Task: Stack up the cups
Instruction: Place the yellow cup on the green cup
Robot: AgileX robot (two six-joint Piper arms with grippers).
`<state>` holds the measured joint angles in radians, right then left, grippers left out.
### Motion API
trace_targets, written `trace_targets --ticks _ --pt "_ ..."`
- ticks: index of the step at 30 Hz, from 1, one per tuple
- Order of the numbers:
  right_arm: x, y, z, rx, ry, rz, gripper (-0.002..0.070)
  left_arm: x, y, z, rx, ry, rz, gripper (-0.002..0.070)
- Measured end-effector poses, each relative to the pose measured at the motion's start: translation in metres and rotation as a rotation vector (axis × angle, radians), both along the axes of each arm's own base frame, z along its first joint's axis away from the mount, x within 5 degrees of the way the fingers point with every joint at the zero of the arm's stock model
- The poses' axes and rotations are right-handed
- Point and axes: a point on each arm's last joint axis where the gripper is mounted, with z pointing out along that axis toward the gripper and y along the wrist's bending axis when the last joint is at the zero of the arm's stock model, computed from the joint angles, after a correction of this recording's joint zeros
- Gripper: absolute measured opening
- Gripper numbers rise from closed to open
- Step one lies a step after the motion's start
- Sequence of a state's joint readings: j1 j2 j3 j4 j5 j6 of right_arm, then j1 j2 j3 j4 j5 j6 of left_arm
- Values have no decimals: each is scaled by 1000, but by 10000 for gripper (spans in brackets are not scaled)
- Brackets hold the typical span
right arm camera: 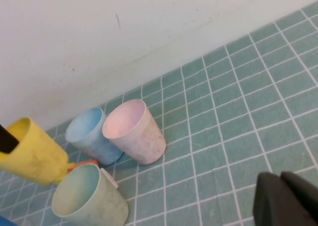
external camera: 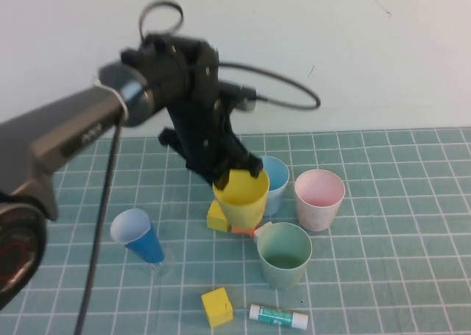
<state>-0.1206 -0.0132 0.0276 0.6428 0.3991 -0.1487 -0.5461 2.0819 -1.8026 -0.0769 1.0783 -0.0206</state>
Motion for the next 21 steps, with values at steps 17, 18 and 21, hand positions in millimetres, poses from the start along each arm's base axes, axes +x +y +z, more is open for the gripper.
trace_targets --ticks 17,18,21 --pt "0 0 0 2 0 0 -3 -44 -42 49 -14 -5 -240 6" --pt "0 0 0 2 0 0 -3 -46 -47 44 -8 3 -253 6" --pt "0 0 0 1 -1 1 -3 -43 -53 27 14 34 -262 6"
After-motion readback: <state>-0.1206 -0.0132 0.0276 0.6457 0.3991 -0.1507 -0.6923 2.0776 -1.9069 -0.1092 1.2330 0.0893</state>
